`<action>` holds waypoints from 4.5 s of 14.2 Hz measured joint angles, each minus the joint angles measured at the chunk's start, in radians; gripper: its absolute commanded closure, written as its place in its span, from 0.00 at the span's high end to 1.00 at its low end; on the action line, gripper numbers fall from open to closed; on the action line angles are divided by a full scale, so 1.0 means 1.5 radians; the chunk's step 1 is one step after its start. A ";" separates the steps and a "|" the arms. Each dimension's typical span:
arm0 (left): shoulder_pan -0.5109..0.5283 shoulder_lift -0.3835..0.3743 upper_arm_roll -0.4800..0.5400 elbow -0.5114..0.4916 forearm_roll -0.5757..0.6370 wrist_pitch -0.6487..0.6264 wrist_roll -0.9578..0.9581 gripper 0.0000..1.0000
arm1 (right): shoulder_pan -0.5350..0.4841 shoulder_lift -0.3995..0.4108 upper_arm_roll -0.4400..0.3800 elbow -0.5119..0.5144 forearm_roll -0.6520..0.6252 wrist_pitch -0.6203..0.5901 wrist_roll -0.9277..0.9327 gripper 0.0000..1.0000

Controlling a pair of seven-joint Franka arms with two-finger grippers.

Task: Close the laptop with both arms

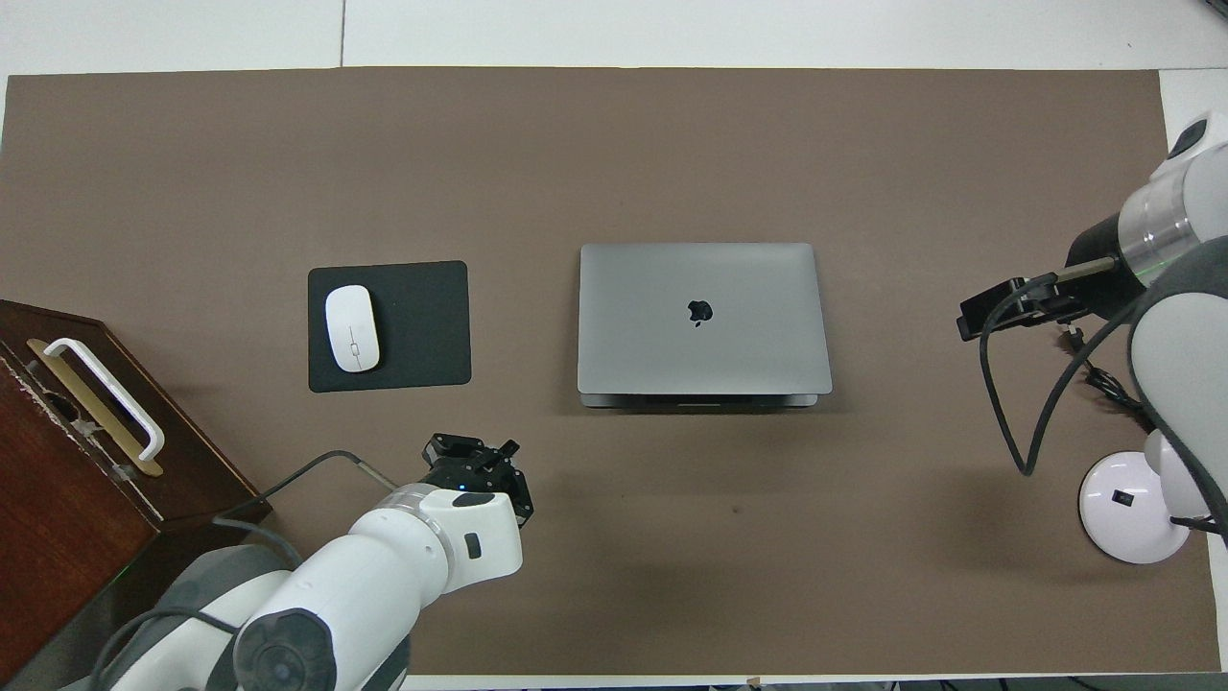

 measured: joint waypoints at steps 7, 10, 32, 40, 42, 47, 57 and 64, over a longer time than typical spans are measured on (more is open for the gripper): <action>0.064 -0.058 0.093 0.267 0.000 -0.429 -0.004 1.00 | 0.001 0.001 -0.033 0.000 -0.020 0.020 0.000 1.00; 0.151 -0.048 0.095 0.318 0.000 -0.481 -0.005 1.00 | 0.003 0.001 -0.017 0.012 -0.051 0.018 0.000 1.00; 0.322 0.175 0.091 0.555 0.001 -0.590 -0.187 1.00 | 0.000 0.009 -0.059 0.087 -0.058 -0.017 0.000 1.00; 0.322 0.172 0.091 0.577 0.015 -0.680 -0.130 1.00 | -0.001 0.018 -0.061 0.088 -0.058 -0.009 0.000 1.00; 0.322 0.172 0.091 0.578 0.016 -0.676 -0.122 1.00 | -0.001 0.018 -0.061 0.089 -0.054 -0.009 0.000 1.00; 0.344 0.174 0.092 0.578 0.019 -0.660 -0.112 1.00 | -0.003 0.018 -0.061 0.089 -0.053 0.008 0.000 1.00; 0.500 0.177 -0.086 0.578 0.019 -0.647 -0.110 1.00 | -0.004 0.018 -0.060 0.089 -0.052 0.011 0.000 1.00; 0.512 0.180 -0.086 0.578 0.019 -0.645 -0.106 1.00 | -0.004 0.018 -0.060 0.089 -0.052 0.011 0.000 1.00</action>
